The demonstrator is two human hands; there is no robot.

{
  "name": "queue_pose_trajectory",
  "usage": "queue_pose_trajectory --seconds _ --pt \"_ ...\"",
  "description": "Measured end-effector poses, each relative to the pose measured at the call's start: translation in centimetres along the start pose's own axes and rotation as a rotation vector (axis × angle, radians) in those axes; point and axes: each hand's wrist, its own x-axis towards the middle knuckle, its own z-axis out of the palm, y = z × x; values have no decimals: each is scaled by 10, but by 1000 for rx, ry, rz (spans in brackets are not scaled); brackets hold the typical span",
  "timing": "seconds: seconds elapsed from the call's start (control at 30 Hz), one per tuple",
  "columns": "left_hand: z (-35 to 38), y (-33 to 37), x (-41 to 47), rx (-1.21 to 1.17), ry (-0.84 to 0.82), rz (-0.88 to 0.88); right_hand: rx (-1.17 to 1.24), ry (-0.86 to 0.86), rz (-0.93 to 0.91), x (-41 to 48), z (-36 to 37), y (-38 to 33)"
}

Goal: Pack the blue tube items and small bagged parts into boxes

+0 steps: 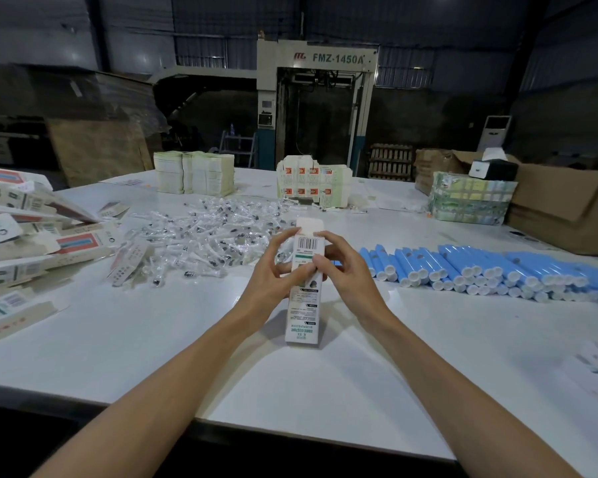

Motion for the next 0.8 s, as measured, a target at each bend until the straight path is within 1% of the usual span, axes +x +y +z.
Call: queue_pose_trajectory --seconds 0.1,0.27,0.33,0.43,0.53,0.6,0.73,0.8 --pt "1 0 1 18 -16 -12 6 -11 24 2 -3 -1" --pt "-1 -4 1 59 -21 -33 -67 -97 61 3 -10 6" --pt "1 -5 1 63 -27 -55 -53 -112 76 3 -12 8" --pt "2 -4 1 60 -23 -86 5 -75 67 3 -16 6" --pt "0 -4 0 55 -53 -106 92 48 122 5 -20 6" --pt "0 -4 0 39 -91 -119 123 88 150 6 -24 8" --pt "1 -4 -1 -1 -154 -140 109 9 147 7 -29 9" --pt "0 -4 -2 -2 -169 -150 101 2 136 7 -30 8"
